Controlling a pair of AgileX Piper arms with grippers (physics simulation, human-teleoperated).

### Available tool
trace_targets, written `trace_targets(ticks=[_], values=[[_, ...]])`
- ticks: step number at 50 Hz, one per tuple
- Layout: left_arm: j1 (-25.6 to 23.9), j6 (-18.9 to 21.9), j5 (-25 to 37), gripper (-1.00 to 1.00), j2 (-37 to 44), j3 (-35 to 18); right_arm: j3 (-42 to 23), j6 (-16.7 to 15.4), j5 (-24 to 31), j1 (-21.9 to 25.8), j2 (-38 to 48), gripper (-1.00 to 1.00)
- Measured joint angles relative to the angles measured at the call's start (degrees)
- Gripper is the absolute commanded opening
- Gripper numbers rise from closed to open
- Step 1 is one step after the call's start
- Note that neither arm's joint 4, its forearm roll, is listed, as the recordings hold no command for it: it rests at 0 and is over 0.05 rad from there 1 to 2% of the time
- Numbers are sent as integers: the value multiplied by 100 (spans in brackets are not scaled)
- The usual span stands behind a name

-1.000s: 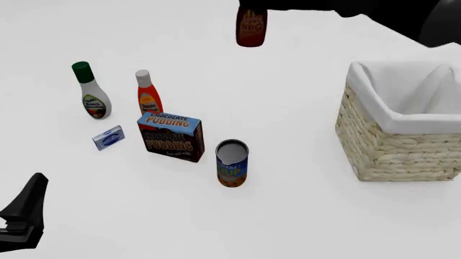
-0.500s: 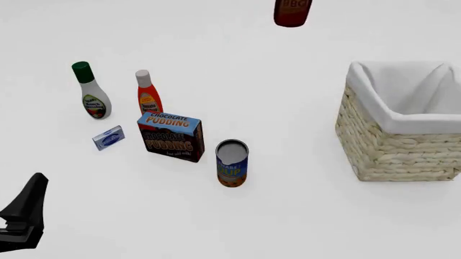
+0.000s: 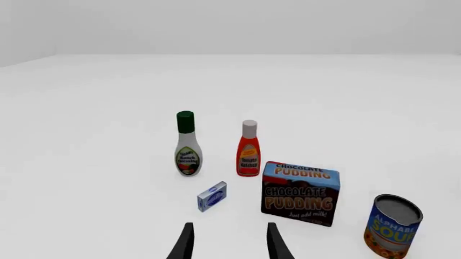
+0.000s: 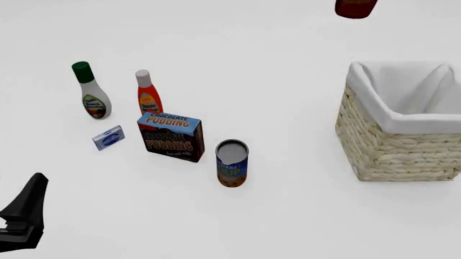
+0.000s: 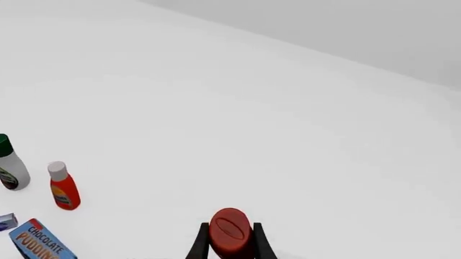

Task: Pick the bbq sauce and place it in the basket.

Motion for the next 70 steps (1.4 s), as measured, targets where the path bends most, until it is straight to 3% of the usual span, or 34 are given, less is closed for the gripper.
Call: trace_targets(ticks=[34, 51, 70], values=[[0, 0, 0, 100, 0, 0, 889, 89, 235, -1346, -1220, -100], [0, 0, 0, 100, 0, 0, 1487, 108, -169, -1893, -1214, -100], [0, 0, 0, 100, 0, 0, 1916, 77, -776, -2400, -645, -100]])
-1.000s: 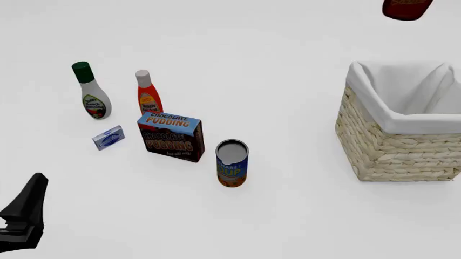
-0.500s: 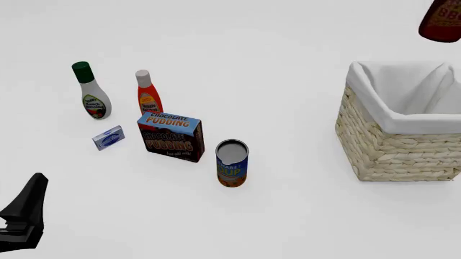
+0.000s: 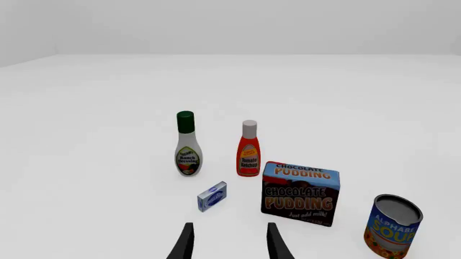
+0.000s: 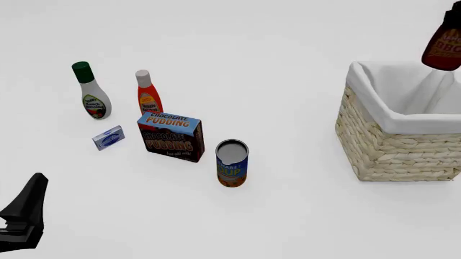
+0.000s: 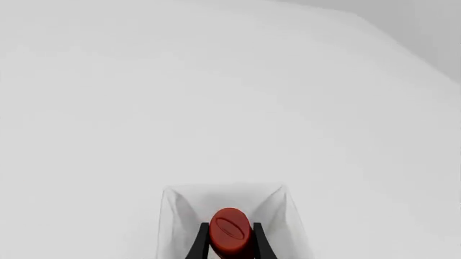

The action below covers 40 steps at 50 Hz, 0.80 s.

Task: Pick the bbq sauce and place it in the basket.

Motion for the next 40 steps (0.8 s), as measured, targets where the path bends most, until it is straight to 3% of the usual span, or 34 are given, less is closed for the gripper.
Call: trace_targets(ticks=[40], values=[[0, 0, 0, 100, 0, 0, 473, 90, -892, -214, 1090, -100]])
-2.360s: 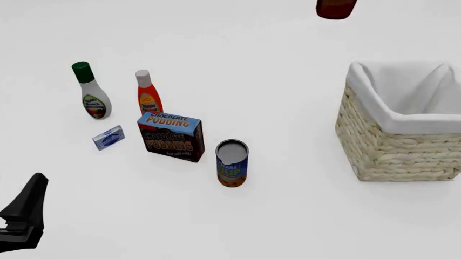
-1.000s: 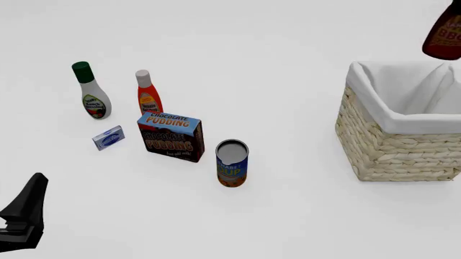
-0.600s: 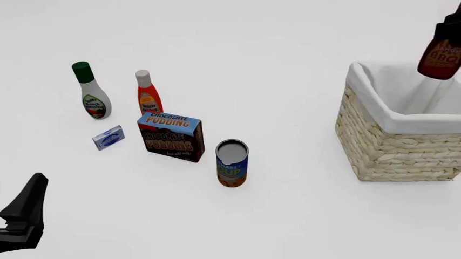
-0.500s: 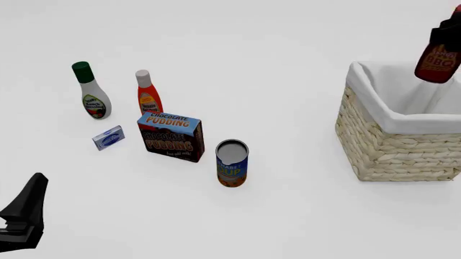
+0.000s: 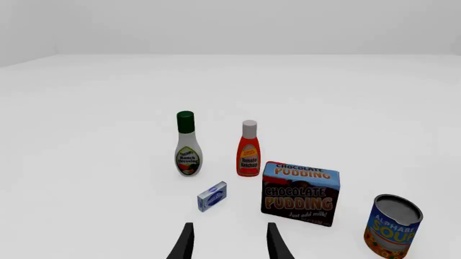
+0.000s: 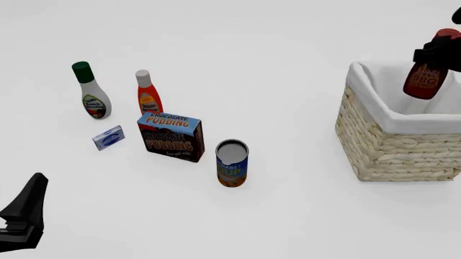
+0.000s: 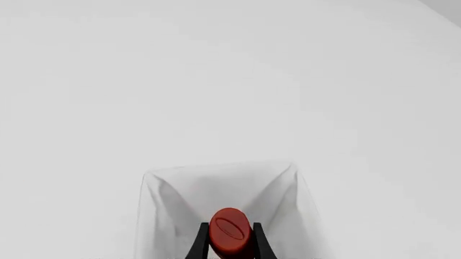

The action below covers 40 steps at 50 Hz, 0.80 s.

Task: Pick the bbq sauce and place it in the basket.

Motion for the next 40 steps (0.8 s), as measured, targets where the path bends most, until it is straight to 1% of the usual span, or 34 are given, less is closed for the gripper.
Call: trace_targets(ticks=[19, 40], values=[[0, 0, 0, 100, 0, 0, 278, 60, -358, -61, 375, -100], [0, 0, 0, 100, 0, 0, 330, 79, -633, -38, 834, -100]])
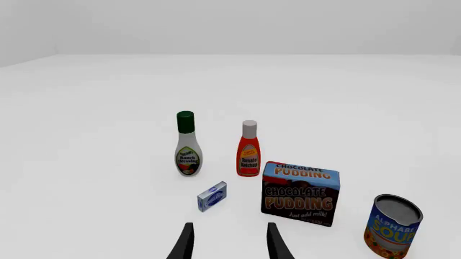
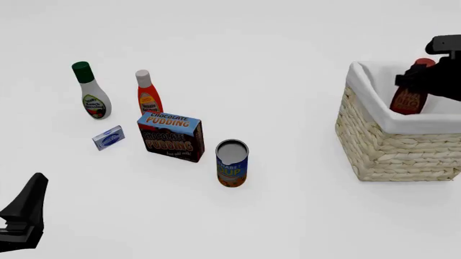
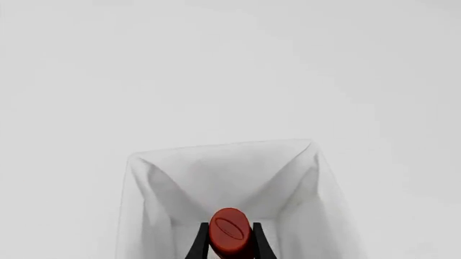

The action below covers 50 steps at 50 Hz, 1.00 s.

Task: Pick the bbq sauce and place it in the basket.

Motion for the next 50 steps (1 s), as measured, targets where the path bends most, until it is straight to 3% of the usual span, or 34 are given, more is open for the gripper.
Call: trace_targets(ticks=[24, 25, 50], values=[[0, 0, 0, 100, 0, 0, 29, 4, -245, -2, 435, -100], [0, 0, 0, 100, 0, 0, 29, 2, -251, -3, 446, 100], [0, 0, 0, 100, 0, 0, -52, 7, -253, 13, 460, 100]])
